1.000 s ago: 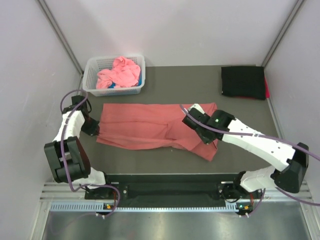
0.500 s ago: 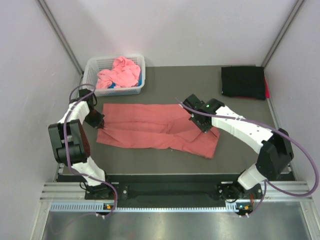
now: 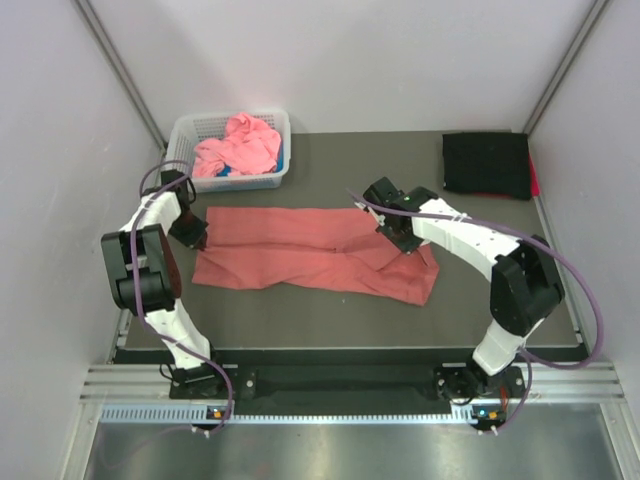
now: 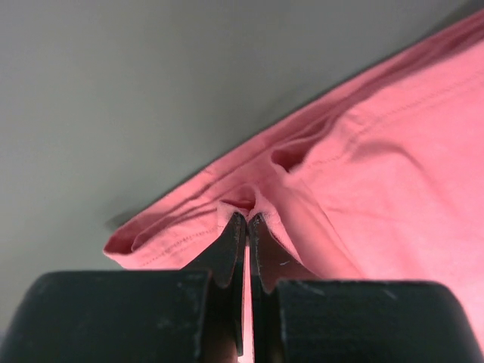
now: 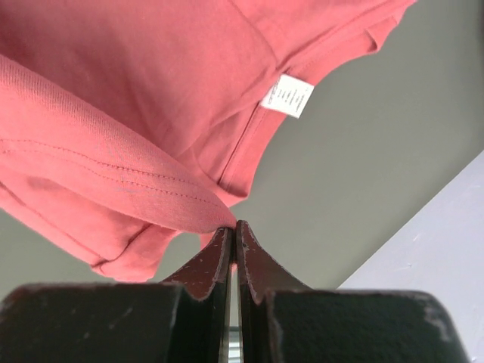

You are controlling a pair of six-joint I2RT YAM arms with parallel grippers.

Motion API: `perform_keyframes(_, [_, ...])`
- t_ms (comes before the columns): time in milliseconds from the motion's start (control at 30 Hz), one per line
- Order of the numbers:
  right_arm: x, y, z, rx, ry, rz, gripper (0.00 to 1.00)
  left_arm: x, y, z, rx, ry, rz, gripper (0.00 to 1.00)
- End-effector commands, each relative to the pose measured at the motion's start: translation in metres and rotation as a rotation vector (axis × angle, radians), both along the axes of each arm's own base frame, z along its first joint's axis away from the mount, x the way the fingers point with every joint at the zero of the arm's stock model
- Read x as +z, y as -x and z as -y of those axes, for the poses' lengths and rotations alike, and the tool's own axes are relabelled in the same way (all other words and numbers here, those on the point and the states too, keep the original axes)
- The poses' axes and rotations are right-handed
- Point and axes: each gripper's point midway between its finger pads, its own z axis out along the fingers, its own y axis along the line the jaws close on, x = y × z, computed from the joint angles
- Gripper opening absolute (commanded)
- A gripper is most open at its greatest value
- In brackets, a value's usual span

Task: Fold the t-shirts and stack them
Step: Fold the tshirt

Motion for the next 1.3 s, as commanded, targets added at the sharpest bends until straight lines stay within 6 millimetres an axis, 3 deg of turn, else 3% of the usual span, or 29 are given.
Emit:
perform_keyframes(0, [0.016,-0.026,-0.003,0.007,-0.008,0.071,0.00,0.006,-0.008,-0.008,0.014,-0.044,0.005,0.00])
perform_keyframes(167, [0.009,-0.044,-0.009,0.049,0.016,0.084,0.04,0.022,-0.023,-0.011,-0.013,-0.063,0.050,0.06])
perform_keyframes(233, [0.008,-0.051,-0.012,0.076,0.029,0.094,0.04,0.027,-0.025,-0.012,-0.031,-0.067,0.048,0.14])
perform_keyframes(300, [0.006,-0.061,-0.016,0.087,0.037,0.106,0.05,0.035,-0.027,-0.019,-0.023,-0.098,0.048,0.31])
perform_keyframes(400, [0.009,-0.075,-0.020,0.099,0.048,0.135,0.06,0.043,-0.024,-0.027,-0.016,-0.137,0.053,0.32])
perform_keyframes(467, [0.009,-0.079,-0.020,0.107,0.059,0.134,0.12,0.045,-0.017,-0.030,-0.013,-0.141,0.046,0.33])
perform_keyframes(533, [0.010,-0.082,-0.021,0.104,0.067,0.135,0.20,0.039,-0.009,-0.028,-0.021,-0.138,0.023,0.34])
perform_keyframes(600, [0.010,-0.089,-0.020,0.093,0.082,0.160,0.23,0.039,-0.004,-0.026,-0.028,-0.129,0.030,0.34])
perform_keyframes(633, [0.010,-0.091,-0.020,0.079,0.081,0.170,0.23,0.030,0.005,-0.021,-0.046,-0.110,0.010,0.34])
perform_keyframes(800, [0.022,-0.094,-0.007,-0.134,0.003,0.221,0.26,0.023,0.025,-0.017,-0.071,-0.098,0.035,0.33])
perform_keyframes(867, [0.020,-0.078,0.002,-0.280,-0.117,0.199,0.30,0.021,0.035,-0.018,-0.082,-0.073,0.038,0.33])
perform_keyframes(933, [0.009,-0.057,-0.012,-0.364,-0.308,0.124,0.32,0.015,0.043,-0.021,-0.075,-0.044,0.046,0.33])
perform_keyframes(967, [0.024,-0.054,-0.012,-0.384,-0.399,0.157,0.32,0.016,0.044,-0.017,-0.081,-0.009,0.071,0.33])
perform_keyframes(1000, [0.005,-0.031,-0.014,-0.396,-0.447,0.080,0.33,0.016,0.046,-0.017,-0.080,0.000,0.082,0.33])
perform_keyframes(1033, [0.018,-0.025,-0.010,-0.440,-0.525,0.112,0.34,0.013,0.053,-0.020,-0.065,0.008,0.085,0.33])
perform_keyframes(1067, [0.005,-0.011,-0.007,-0.466,-0.548,0.086,0.35,0.012,0.054,-0.019,-0.066,0.020,0.090,0.33])
perform_keyframes(1267, [0.005,0.032,-0.008,-0.561,-0.786,0.062,0.38,-0.013,0.064,-0.007,-0.074,0.098,0.074,0.33])
